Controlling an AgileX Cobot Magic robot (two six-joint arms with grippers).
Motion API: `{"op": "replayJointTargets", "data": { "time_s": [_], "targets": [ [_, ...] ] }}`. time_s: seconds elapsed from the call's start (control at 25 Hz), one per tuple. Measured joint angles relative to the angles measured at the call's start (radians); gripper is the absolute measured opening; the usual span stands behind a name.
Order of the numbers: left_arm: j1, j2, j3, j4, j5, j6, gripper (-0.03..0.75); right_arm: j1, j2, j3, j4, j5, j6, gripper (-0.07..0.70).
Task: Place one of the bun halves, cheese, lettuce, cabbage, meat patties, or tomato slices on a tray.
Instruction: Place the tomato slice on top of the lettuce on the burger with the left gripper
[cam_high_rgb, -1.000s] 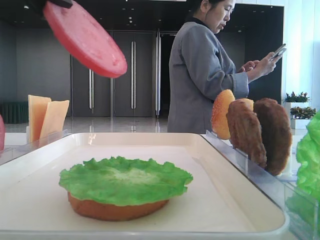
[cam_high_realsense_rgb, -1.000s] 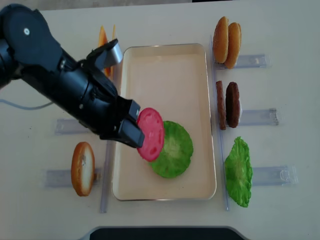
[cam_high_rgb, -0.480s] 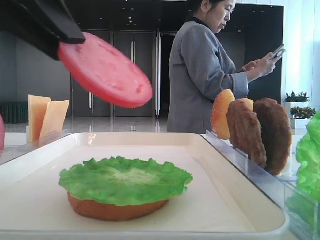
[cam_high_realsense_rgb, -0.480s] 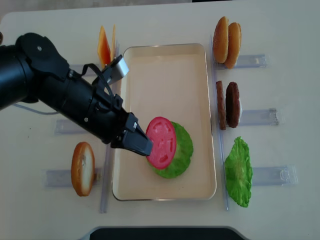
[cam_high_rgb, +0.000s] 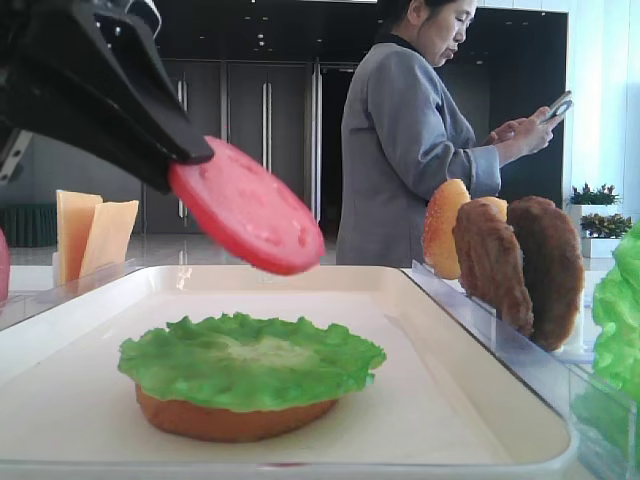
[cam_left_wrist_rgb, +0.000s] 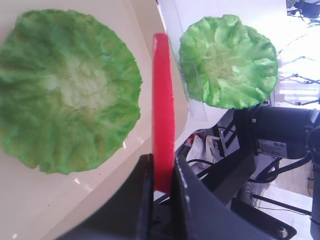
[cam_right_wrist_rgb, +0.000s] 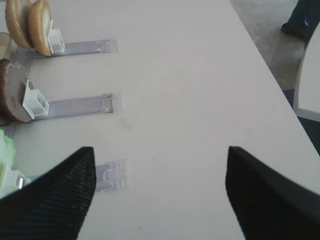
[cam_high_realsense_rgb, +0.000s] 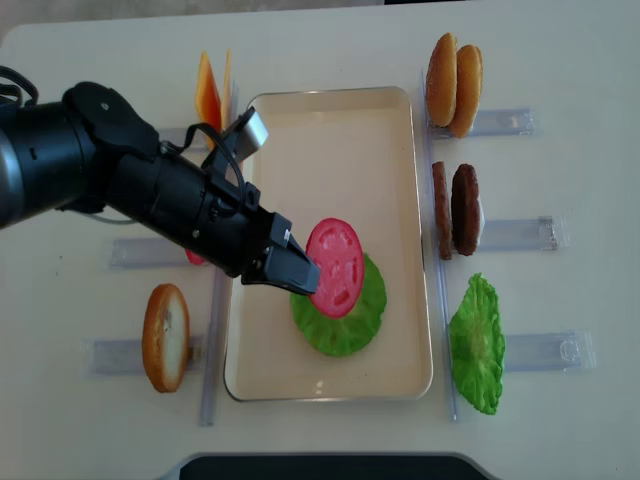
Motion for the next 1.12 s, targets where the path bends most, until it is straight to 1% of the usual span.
{"op": "replayJointTargets", "data": {
  "time_s": [0.24, 0.32, 0.44, 0.6, 0.76, 1.12],
  "targets": [
    [0.000, 0.089, 0.000, -0.036, 0.000, -0.005, 0.057, 0.000, 0.000, 0.000, 0.000, 0.000, 0.000, 0.514],
    [0.000, 0.101, 0.000, -0.046, -0.009, -0.005, 0.057, 0.000, 0.000, 0.000, 0.000, 0.000, 0.000, 0.514],
    [0.000, 0.104, 0.000, -0.052, -0.033, -0.005, 0.057, 0.000, 0.000, 0.000, 0.000, 0.000, 0.000, 0.514],
    [0.000, 0.104, 0.000, -0.064, -0.048, -0.005, 0.057, 0.000, 0.000, 0.000, 0.000, 0.000, 0.000, 0.514],
    [0.000, 0.104, 0.000, -0.104, -0.049, -0.006, 0.057, 0.000, 0.000, 0.000, 0.000, 0.000, 0.000, 0.514],
    [0.000, 0.104, 0.000, -0.108, -0.051, -0.006, 0.057, 0.000, 0.000, 0.000, 0.000, 0.000, 0.000, 0.514]
  ]
}}
